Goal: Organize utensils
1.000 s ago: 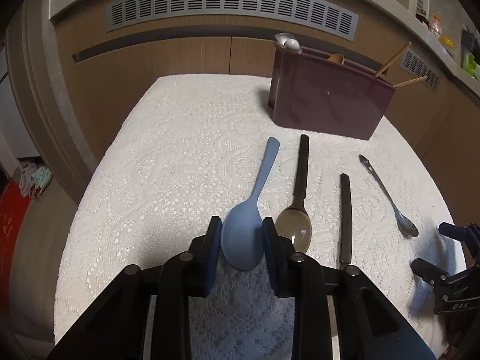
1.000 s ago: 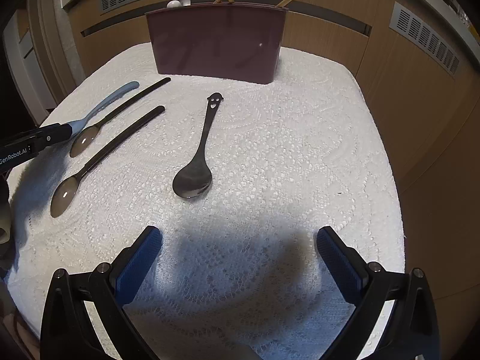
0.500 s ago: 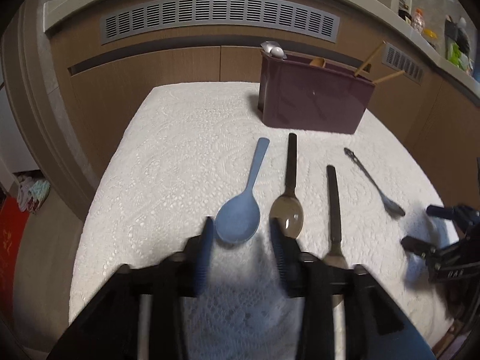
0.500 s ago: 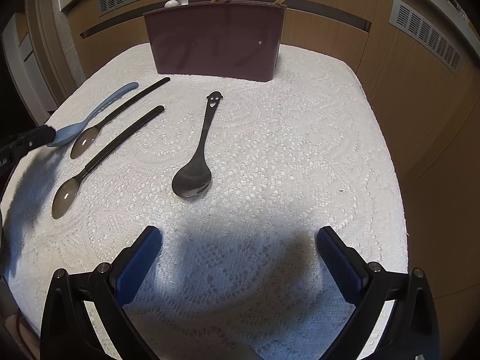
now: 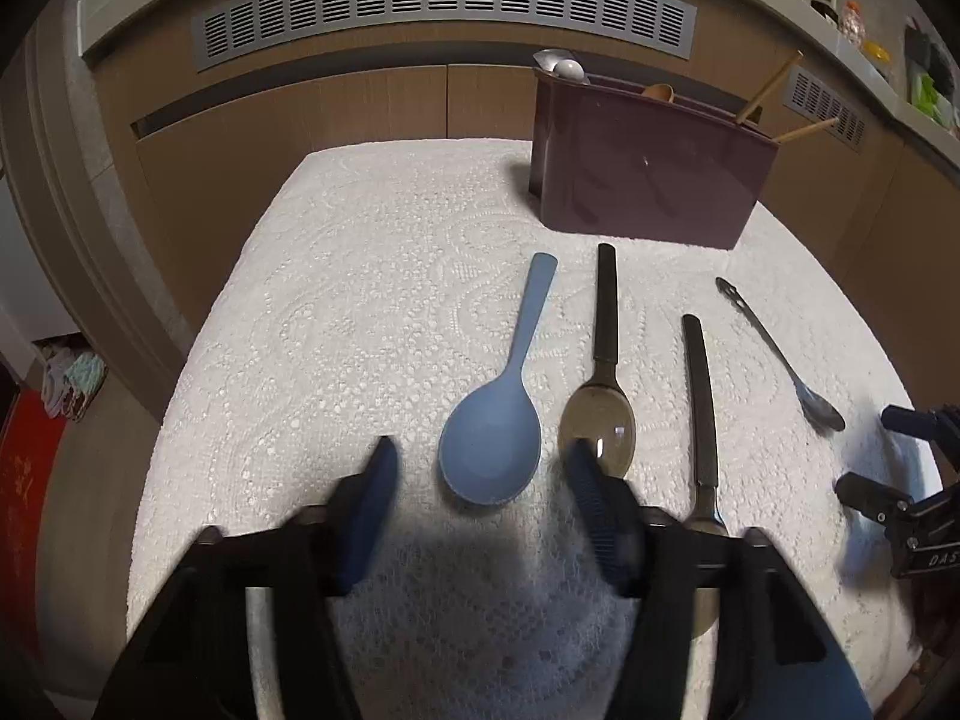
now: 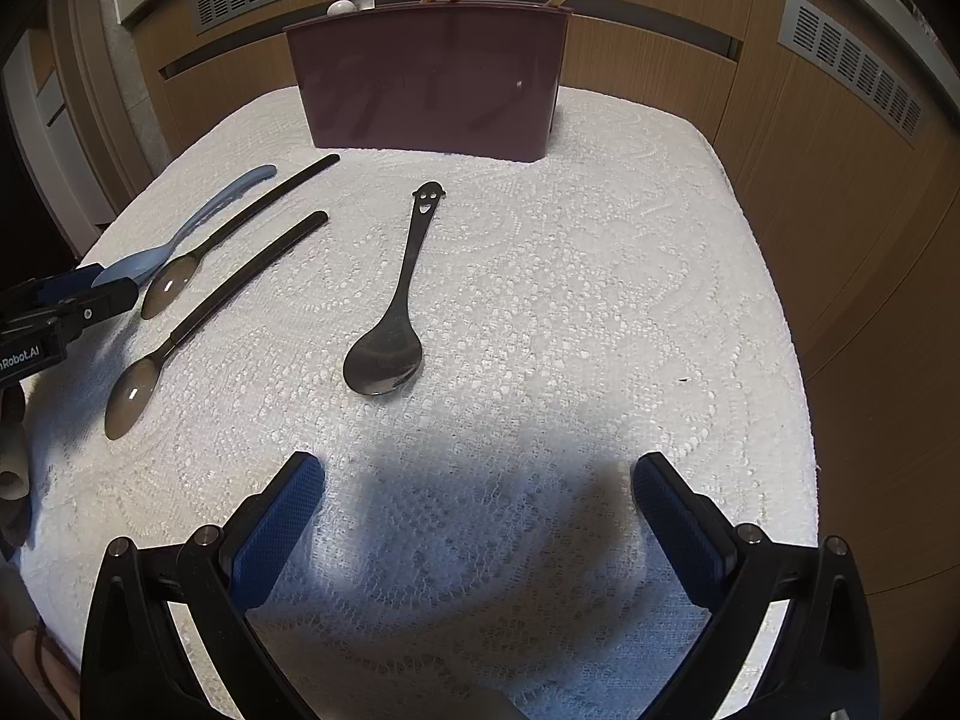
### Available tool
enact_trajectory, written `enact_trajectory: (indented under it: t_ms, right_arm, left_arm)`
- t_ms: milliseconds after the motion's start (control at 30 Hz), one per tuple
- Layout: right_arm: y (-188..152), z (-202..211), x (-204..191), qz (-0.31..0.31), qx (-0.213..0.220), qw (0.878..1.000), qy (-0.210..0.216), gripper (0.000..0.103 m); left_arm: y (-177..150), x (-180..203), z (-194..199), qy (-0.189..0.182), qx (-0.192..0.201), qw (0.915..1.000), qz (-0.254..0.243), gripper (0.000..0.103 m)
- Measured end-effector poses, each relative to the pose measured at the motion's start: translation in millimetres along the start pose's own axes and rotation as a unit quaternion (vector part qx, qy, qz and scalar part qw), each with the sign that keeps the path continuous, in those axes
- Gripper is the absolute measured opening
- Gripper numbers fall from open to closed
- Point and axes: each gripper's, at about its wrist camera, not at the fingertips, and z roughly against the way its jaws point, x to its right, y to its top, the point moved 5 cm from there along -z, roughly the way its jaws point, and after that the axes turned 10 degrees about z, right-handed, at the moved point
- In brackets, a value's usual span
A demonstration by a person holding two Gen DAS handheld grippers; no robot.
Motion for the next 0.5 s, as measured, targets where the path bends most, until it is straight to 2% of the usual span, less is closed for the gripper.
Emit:
enact_trajectory:
  t_ms: [133, 167, 200, 233, 333, 433, 467, 500]
  right_arm:
    - [0.8, -0.7, 0.1, 0.000, 0.000, 1.000, 0.000, 0.103]
    - [0.7, -0.7, -0.1, 0.000, 0.000, 1.000, 0.000, 0.103]
    - [0.9, -0.7, 0.1, 0.000, 0.000, 1.000, 0.000, 0.103]
    - [1.0, -0.7, 0.1, 0.000, 0.000, 1.000, 0.000, 0.103]
    - [0.2, -0.1, -0.6, 0.000, 0.000, 1.000, -0.001, 0.103]
    - [1.3, 8.6, 0.4, 0.003, 0.019, 1.000, -0.016, 0.103]
    - [3.8, 15.3, 0.0, 0.006, 0.034, 0.999, -0.025, 0.103]
    - [7.6, 23.8, -1.6, 0.015, 0.053, 0.998, -0.031, 0.103]
  left_arm:
    - [1.7, 6.3, -12.9, -0.002, -0.022, 0.9997, -0.012, 0.039]
    - [3.0, 9.0, -14.6, 0.001, -0.021, 0.9996, -0.020, 0.039]
    - [5.1, 10.1, -15.3, 0.005, -0.017, 0.9996, -0.021, 0.033]
    - [7.5, 9.3, -14.1, 0.009, -0.011, 0.9998, -0.016, 0.033]
    - [23.7, 5.4, 10.1, 0.020, 0.048, 0.9986, -0.010, 0.033]
    - [38.6, 4.9, 46.7, 0.008, 0.097, 0.9953, 0.002, 0.031]
    - [42.8, 6.2, 61.0, 0.006, 0.113, 0.9936, 0.002, 0.028]
    - [46.4, 7.7, 70.6, 0.003, 0.123, 0.9924, 0.000, 0.020]
